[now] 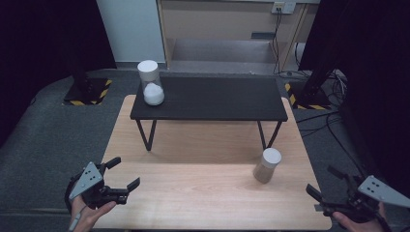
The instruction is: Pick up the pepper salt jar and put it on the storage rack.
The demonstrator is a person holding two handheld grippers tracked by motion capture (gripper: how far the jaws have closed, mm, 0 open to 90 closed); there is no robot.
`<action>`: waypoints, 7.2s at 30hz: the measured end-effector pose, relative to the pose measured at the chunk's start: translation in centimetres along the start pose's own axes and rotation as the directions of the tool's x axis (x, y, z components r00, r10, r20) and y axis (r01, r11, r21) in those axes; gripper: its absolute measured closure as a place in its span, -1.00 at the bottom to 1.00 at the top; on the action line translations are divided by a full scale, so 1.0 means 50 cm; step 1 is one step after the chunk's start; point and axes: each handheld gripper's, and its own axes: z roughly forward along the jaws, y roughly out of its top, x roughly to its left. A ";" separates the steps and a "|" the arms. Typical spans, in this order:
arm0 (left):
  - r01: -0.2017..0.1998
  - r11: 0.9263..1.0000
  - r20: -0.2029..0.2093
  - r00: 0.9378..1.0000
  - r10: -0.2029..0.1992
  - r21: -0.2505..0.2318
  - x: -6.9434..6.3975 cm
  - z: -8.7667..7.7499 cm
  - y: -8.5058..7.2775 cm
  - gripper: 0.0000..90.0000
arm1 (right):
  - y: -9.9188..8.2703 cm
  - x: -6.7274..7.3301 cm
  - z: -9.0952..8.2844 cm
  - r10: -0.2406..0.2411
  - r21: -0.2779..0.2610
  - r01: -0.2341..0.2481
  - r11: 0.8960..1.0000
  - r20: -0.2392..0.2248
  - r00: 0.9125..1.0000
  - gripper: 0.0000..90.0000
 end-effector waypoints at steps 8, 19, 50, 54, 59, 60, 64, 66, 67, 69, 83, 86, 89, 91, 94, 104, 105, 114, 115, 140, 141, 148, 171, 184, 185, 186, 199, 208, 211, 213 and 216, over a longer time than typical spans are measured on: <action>-0.007 1.000 -0.008 1.000 0.007 -0.001 -0.002 -0.001 0.000 -0.98 | 0.084 -0.023 -0.022 -0.028 0.004 0.028 1.000 -0.018 0.999 -0.95; 0.061 0.998 -0.022 0.998 -0.061 -0.034 0.014 -0.008 -0.012 -0.98 | 0.164 -0.045 -0.006 -0.042 0.077 0.047 0.996 -0.067 0.997 -0.93; 0.039 0.999 -0.016 0.999 -0.040 -0.020 0.013 -0.008 -0.009 -0.98 | 0.164 -0.067 0.113 -0.059 0.194 0.075 0.978 -0.086 0.995 -0.90; 0.039 0.999 -0.014 0.999 -0.039 -0.021 0.012 -0.008 -0.009 -0.98 | 0.159 -0.068 0.135 -0.056 0.214 0.074 0.974 -0.089 0.994 -0.90; 0.038 0.999 -0.018 0.999 -0.038 -0.023 0.011 -0.008 -0.009 -0.98 | 0.151 -0.066 0.166 -0.056 0.242 0.078 0.967 -0.098 0.994 -0.89; 0.038 0.999 -0.017 0.999 -0.039 -0.024 0.011 -0.008 -0.010 -0.98 | 0.150 -0.066 0.172 -0.057 0.247 0.080 0.966 -0.100 0.993 -0.89; 0.038 0.999 -0.016 0.999 -0.038 -0.024 0.012 -0.009 -0.010 -0.98 | 0.143 -0.065 0.195 -0.057 0.271 0.083 0.959 -0.105 0.993 -0.89; 0.037 0.999 -0.016 0.999 -0.037 -0.023 0.012 -0.009 -0.009 -0.98 | 0.137 -0.067 0.206 -0.048 0.276 0.077 0.958 -0.109 0.993 -0.90; 0.037 0.999 -0.015 0.999 -0.037 -0.023 0.012 -0.009 -0.010 -0.98 | 0.133 -0.068 0.211 -0.044 0.280 0.074 0.957 -0.110 0.993 -0.90; 0.037 0.999 -0.013 0.999 -0.037 -0.022 0.012 -0.008 -0.010 -0.98 | 0.129 -0.069 0.222 -0.042 0.292 0.073 0.954 -0.112 0.993 -0.90; 0.035 0.999 -0.010 0.999 -0.035 -0.022 0.012 -0.009 -0.009 -0.98 | 0.078 -0.068 0.302 -0.038 0.337 0.076 0.939 -0.118 0.992 -0.87; 0.034 0.999 -0.010 0.999 -0.034 -0.022 0.012 -0.009 -0.009 -0.98 | 0.067 -0.068 0.313 -0.032 0.342 0.071 0.937 -0.120 0.992 -0.86; 0.034 0.999 -0.010 0.999 -0.034 -0.021 0.012 -0.009 -0.009 -0.98 | 0.057 -0.068 0.325 -0.035 0.350 0.075 0.934 -0.121 0.992 -0.83; 0.033 0.999 -0.010 0.999 -0.034 -0.021 0.012 -0.009 -0.009 -0.98 | 0.052 -0.067 0.332 -0.036 0.357 0.077 0.931 -0.121 0.992 -0.79; 0.034 0.999 -0.010 0.999 -0.034 -0.021 0.012 -0.009 -0.009 -0.98 | 0.046 -0.065 0.341 -0.055 0.366 0.094 0.926 -0.118 0.992 -0.70; 0.032 0.999 -0.007 0.999 -0.032 -0.021 0.013 -0.009 -0.009 -0.98 | 0.023 -0.063 0.354 -0.094 0.368 0.133 0.920 -0.121 0.988 -0.28; 0.032 0.999 -0.008 0.999 -0.032 -0.021 0.013 -0.009 -0.009 -0.98 | 0.022 -0.064 0.353 -0.093 0.365 0.130 0.922 -0.117 0.989 -0.25; 0.034 0.999 -0.008 0.999 -0.034 -0.021 0.013 -0.009 -0.010 -0.98 | 0.031 -0.063 0.355 -0.116 0.373 0.157 0.914 -0.131 0.985 -0.25; 0.035 0.999 -0.010 0.999 -0.036 -0.021 0.013 -0.009 -0.010 -0.98 | 0.033 -0.061 0.356 -0.123 0.375 0.166 0.912 -0.136 0.983 -0.25; 0.035 0.999 -0.033 0.999 -0.035 -0.014 0.001 -0.025 -0.014 -0.98 | 0.247 -0.038 0.391 -0.182 0.281 0.335 0.899 -0.457 0.871 -0.25; 0.036 0.999 -0.036 0.999 -0.037 -0.016 0.001 -0.026 -0.014 -0.98 | 0.255 -0.036 0.396 -0.182 0.276 0.340 0.899 -0.470 0.863 -0.25; 0.046 0.999 -0.036 0.998 -0.046 -0.020 0.004 -0.027 -0.016 -0.98 | 0.306 -0.019 0.431 -0.172 0.282 0.367 0.887 -0.535 0.827 -0.25; 0.046 0.999 -0.003 0.999 -0.046 -0.027 0.004 -0.025 -0.016 -0.98 | 0.498 -0.030 0.454 -0.159 0.296 0.330 0.897 -0.481 0.863 -0.24; 0.041 0.999 -0.010 0.999 -0.041 -0.014 0.005 -0.022 -0.015 -0.98 | 0.555 -0.046 0.518 -0.138 0.344 0.272 0.899 -0.368 0.919 -0.24; 0.033 0.999 -0.008 0.999 -0.033 -0.005 0.004 -0.021 -0.013 -0.98 | 0.557 -0.048 0.523 -0.135 0.346 0.266 0.900 -0.360 0.923 -0.24; 0.030 1.000 -0.007 1.000 -0.030 -0.002 0.003 -0.020 -0.013 -0.98 | 0.562 -0.049 0.532 -0.132 0.352 0.259 0.899 -0.345 0.929 -0.24; 0.039 0.999 -0.011 0.999 -0.039 -0.011 0.004 -0.027 -0.015 -0.98 | 0.568 -0.079 0.604 -0.088 0.372 0.150 0.916 -0.177 0.980 -0.24; 0.039 0.999 -0.008 0.999 -0.039 -0.012 0.004 -0.026 -0.015 -0.98 | 0.558 -0.085 0.621 -0.088 0.391 0.119 0.913 -0.096 0.991 -0.25; 0.041 0.999 -0.008 0.999 -0.042 -0.015 0.005 -0.026 -0.016 -0.98 | 0.550 -0.088 0.622 -0.081 0.393 0.111 0.913 -0.092 0.992 -0.24; 0.039 0.999 -0.007 0.999 -0.039 -0.013 0.005 -0.026 -0.015 -0.98 | 0.546 -0.090 0.623 -0.076 0.397 0.108 0.911 -0.094 0.993 -0.25; 0.038 0.999 -0.007 0.999 -0.038 -0.012 0.004 -0.026 -0.015 -0.98 | 0.539 -0.092 0.625 -0.072 0.397 0.105 0.912 -0.096 0.993 -0.25</action>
